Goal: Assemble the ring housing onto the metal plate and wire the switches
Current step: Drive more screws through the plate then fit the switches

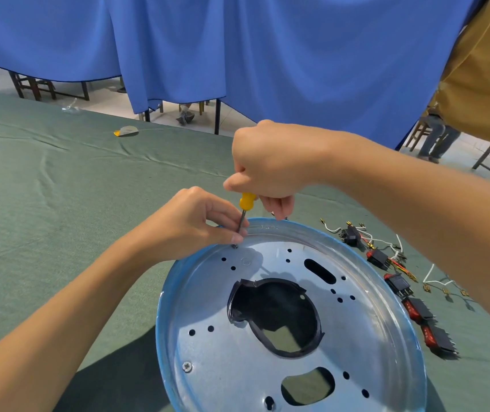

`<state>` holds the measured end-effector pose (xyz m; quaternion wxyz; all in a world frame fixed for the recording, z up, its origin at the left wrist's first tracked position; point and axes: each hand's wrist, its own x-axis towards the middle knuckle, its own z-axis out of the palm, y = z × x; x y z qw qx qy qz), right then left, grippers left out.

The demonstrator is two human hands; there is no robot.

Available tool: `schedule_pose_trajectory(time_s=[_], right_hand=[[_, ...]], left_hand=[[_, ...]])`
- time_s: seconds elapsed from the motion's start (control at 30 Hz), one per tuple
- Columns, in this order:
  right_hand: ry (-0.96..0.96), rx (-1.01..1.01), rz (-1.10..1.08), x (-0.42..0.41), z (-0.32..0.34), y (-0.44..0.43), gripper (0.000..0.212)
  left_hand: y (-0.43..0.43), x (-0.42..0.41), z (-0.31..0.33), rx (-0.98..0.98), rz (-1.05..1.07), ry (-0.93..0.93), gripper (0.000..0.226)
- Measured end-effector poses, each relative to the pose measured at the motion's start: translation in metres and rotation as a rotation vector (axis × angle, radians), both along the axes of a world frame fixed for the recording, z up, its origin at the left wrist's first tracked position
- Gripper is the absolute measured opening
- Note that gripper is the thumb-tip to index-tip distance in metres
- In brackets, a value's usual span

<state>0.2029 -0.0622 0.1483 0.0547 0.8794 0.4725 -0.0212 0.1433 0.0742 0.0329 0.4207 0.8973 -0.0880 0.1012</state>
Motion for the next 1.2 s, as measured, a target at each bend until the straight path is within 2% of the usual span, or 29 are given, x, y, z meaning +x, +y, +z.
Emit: schedule_pose_trajectory(time_s=[0.17, 0.3, 0.37, 0.47, 0.57, 0.67, 0.7, 0.8, 0.83, 0.9, 0.97, 1.03, 1.1, 1.2], right_hand=[[0.017, -0.02, -0.051, -0.002, 0.0, 0.003, 0.045], [-0.002, 0.025, 0.065, 0.002, 0.005, -0.002, 0.016], [0.013, 0.037, 0.097, 0.001, 0.006, -0.003, 0.009], [-0.059, 0.034, 0.081, -0.001, 0.0, 0.002, 0.029], [-0.094, 0.013, 0.029, 0.0, -0.005, 0.009, 0.034], [-0.044, 0.019, 0.021, 0.002, -0.003, 0.009, 0.039], [-0.037, 0.013, 0.035, 0.002, -0.001, 0.007, 0.037], [-0.015, -0.019, 0.089, 0.0, 0.004, 0.004, 0.013], [-0.003, -0.02, 0.092, 0.0, 0.004, 0.004, 0.011], [-0.006, -0.004, 0.072, 0.0, 0.0, 0.004, 0.025], [-0.013, 0.009, 0.041, 0.0, -0.003, 0.005, 0.037], [-0.007, 0.008, 0.028, -0.001, -0.004, 0.007, 0.04], [-0.017, 0.003, 0.036, -0.001, -0.002, 0.008, 0.037], [-0.022, 0.0, 0.084, -0.002, 0.002, 0.006, 0.014]], left_hand=[[-0.008, 0.007, -0.002, 0.057, 0.113, -0.047, 0.011], [-0.006, 0.008, -0.001, 0.065, 0.081, -0.002, 0.009], [-0.004, 0.006, 0.0, 0.063, 0.026, 0.051, 0.008], [-0.005, 0.005, -0.002, 0.069, 0.025, 0.036, 0.008], [-0.007, 0.005, -0.006, 0.008, 0.13, -0.07, 0.01], [-0.008, 0.007, -0.007, 0.058, 0.146, -0.081, 0.004], [-0.008, 0.008, -0.006, 0.06, 0.12, -0.071, 0.005], [-0.005, 0.007, -0.004, 0.049, 0.05, -0.005, 0.011], [-0.004, 0.007, -0.004, 0.049, 0.031, 0.016, 0.01], [-0.005, 0.006, -0.004, 0.032, 0.028, -0.008, 0.008], [-0.007, 0.005, -0.007, -0.021, 0.094, -0.089, 0.005], [-0.009, 0.005, -0.008, -0.051, 0.167, -0.12, 0.006], [-0.008, 0.006, -0.008, -0.068, 0.153, -0.106, 0.006], [-0.004, 0.006, -0.007, -0.052, 0.068, -0.057, 0.009]])
